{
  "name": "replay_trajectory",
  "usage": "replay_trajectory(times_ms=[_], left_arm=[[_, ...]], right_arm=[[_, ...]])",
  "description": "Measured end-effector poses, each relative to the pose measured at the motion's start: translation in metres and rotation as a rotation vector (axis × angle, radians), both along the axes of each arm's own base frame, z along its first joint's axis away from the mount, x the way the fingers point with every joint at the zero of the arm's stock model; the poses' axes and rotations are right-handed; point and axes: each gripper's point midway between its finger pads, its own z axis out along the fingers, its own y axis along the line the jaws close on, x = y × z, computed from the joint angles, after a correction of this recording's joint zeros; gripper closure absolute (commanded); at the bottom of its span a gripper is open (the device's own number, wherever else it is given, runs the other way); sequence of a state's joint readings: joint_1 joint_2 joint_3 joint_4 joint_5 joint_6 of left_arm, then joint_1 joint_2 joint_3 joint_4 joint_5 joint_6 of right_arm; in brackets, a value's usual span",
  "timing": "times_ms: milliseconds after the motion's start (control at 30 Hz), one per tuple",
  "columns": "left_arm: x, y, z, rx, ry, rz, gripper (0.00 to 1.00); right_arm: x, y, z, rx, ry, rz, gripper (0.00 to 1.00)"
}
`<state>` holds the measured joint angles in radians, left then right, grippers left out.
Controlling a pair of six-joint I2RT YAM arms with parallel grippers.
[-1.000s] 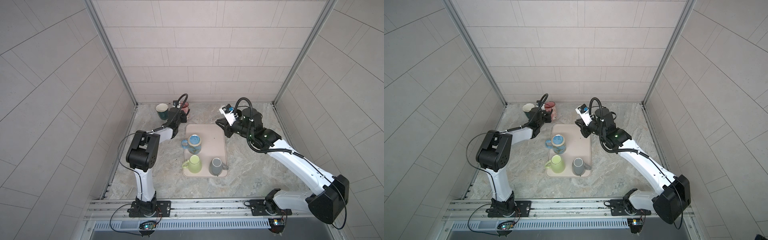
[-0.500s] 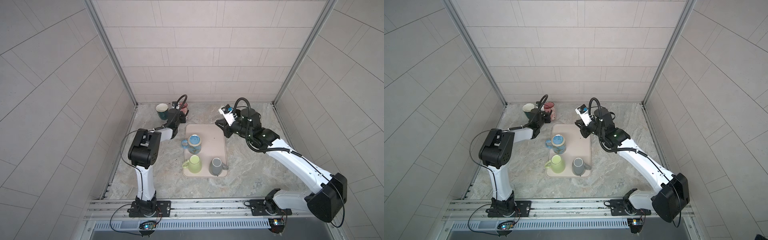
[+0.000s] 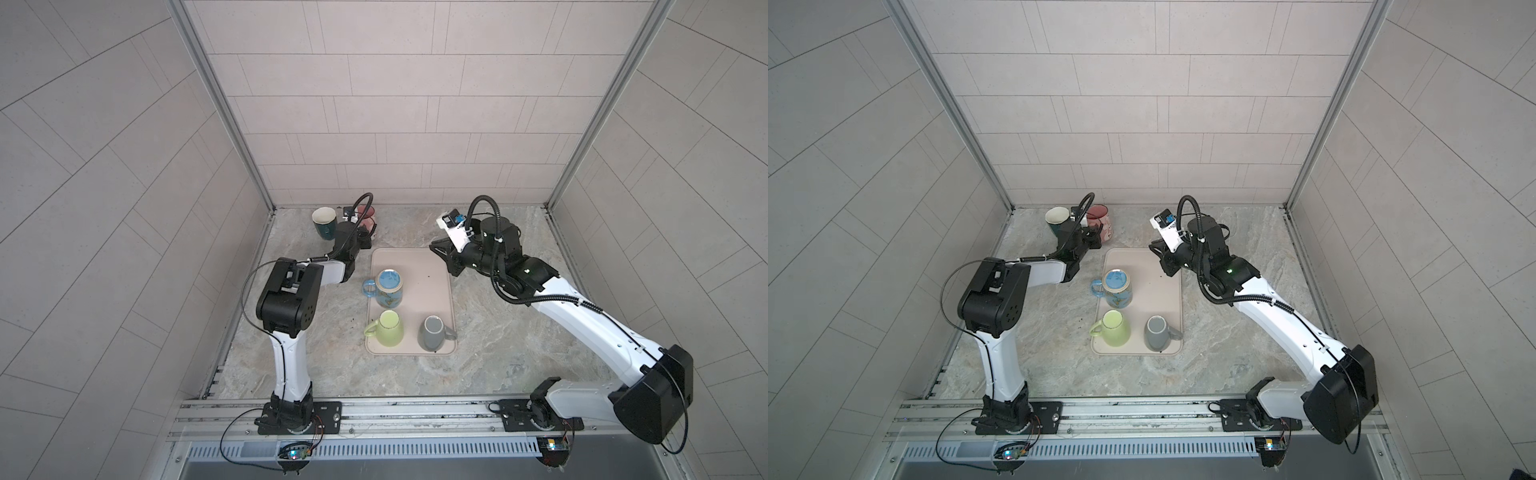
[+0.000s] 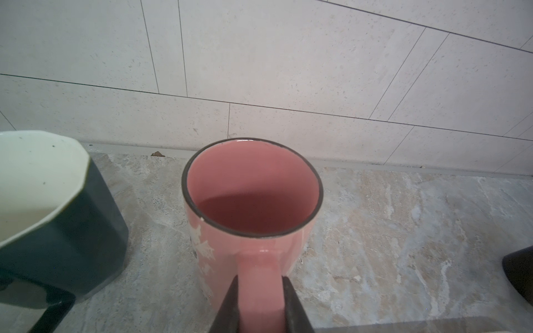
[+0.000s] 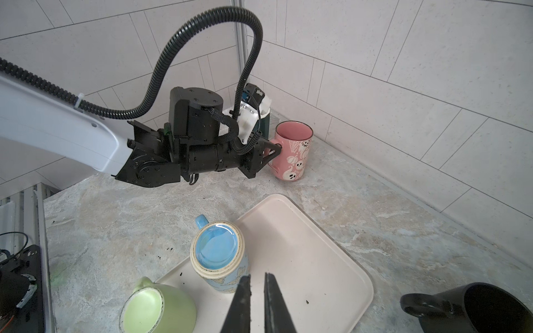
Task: Turn the mug right side up
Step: 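Lower the pink mug upright onto the table with the left gripper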
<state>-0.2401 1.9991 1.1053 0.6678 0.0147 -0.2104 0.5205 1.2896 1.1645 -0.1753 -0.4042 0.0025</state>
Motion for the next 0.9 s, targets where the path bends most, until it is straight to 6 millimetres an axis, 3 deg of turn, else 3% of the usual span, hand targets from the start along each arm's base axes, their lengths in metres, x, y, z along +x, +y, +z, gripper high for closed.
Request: replay_trajectory(times_ms=[433, 700, 900], left_arm=[[-0.006, -0.002, -0.01, -0.017, 0.027, -0.021, 0.67], [-0.012, -0.002, -0.009, -0.023, 0.03, -0.026, 0.61], [-0.028, 0.002, -0.001, -0.029, 0.029, -0.023, 0.57]], right_arm=[[0.0, 0.0, 0.0, 0.005, 0.005, -0.002, 0.89], [0.0, 0.0, -0.004, 0.014, 0.011, -0.004, 0.9], [-0.003, -0.001, -0.002, 0.024, 0.008, -0.005, 0.89]])
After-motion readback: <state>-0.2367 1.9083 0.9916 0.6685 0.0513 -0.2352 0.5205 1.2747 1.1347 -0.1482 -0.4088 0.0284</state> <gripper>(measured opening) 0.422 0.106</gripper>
